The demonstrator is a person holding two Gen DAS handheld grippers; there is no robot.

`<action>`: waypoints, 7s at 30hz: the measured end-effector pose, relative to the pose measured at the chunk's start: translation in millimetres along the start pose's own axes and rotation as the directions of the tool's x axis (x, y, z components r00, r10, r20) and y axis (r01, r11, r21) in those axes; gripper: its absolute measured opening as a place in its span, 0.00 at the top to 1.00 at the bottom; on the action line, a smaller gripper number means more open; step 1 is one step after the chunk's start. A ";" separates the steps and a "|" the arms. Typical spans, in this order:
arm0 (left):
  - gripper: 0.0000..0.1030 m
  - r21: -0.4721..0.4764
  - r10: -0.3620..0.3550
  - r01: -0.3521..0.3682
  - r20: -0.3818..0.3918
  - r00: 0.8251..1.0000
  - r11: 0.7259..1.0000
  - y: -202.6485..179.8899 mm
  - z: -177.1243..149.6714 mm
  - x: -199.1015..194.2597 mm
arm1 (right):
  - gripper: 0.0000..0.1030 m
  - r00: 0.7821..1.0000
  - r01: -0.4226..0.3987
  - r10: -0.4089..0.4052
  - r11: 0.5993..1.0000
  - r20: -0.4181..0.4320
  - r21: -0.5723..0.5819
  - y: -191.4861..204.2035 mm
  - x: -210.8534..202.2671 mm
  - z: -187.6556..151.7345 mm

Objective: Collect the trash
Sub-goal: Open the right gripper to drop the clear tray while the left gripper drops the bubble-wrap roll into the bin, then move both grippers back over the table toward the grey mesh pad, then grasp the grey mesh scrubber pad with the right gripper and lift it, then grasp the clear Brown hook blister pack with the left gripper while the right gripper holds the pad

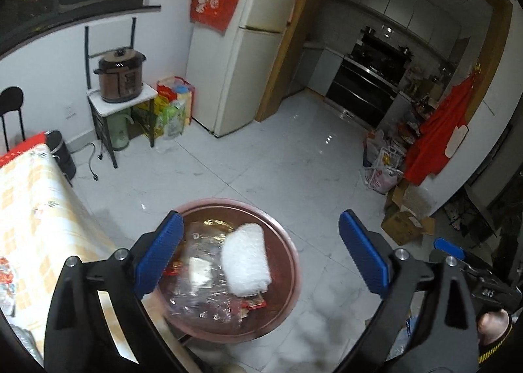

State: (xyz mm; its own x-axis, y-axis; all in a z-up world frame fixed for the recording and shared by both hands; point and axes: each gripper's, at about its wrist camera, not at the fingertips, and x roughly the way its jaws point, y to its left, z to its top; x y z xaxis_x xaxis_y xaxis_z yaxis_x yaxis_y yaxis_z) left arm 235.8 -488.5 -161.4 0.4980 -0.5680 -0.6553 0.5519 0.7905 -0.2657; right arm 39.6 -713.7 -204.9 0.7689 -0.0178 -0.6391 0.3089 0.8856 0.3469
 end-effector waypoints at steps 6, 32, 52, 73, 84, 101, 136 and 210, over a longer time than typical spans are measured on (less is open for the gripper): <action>0.06 -0.011 0.124 -0.123 0.050 0.991 0.992 33.8 -7.8 -60.3 | 0.05 0.997 -0.077 0.075 0.996 -0.028 -0.053 36.0 16.7 5.2; 0.06 -0.537 0.654 -0.568 -0.039 0.755 0.624 273.9 -199.2 -368.4 | 0.05 0.895 -0.431 0.330 0.812 -0.300 -0.394 331.2 52.4 -62.9; 0.06 -0.451 0.397 -0.386 -0.074 0.915 0.805 349.0 -255.5 -324.0 | 0.05 0.929 -0.312 0.161 0.822 -0.332 -0.476 430.4 39.5 -137.1; 0.06 -0.560 0.461 -0.421 -0.077 0.884 0.713 445.4 -298.9 -395.8 | 0.05 0.807 -0.244 0.079 0.947 -0.586 -0.208 521.0 128.1 -242.2; 0.06 -0.638 0.492 -0.428 -0.087 0.866 0.640 457.3 -332.1 -424.9 | 0.05 0.799 0.037 -0.068 0.997 -0.597 -0.064 523.2 165.1 -255.5; 0.06 -0.585 0.451 -0.404 -0.071 0.890 0.703 439.1 -309.1 -402.7 | 0.89 0.808 -0.050 0.087 0.996 -0.583 0.080 483.2 152.4 -243.9; 0.06 -0.561 0.419 -0.382 -0.067 0.905 0.735 415.7 -296.6 -381.9 | 0.93 0.807 -0.282 0.277 0.957 -0.521 0.072 490.8 120.3 -222.6; 0.35 -0.794 0.349 -0.316 -0.140 0.926 0.520 443.1 -173.0 -136.1 | 0.17 0.895 -0.226 0.074 0.925 -0.440 -0.305 381.3 139.2 -145.3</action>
State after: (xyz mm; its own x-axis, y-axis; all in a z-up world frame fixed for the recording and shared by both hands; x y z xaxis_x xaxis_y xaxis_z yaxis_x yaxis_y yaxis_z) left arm 296.9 -21.4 -312.2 0.5608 -0.2179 -0.7987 -0.4012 0.7724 -0.4924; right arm 183.0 -311.1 -261.3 0.4648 0.2534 -0.8484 -0.0586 0.9649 0.2561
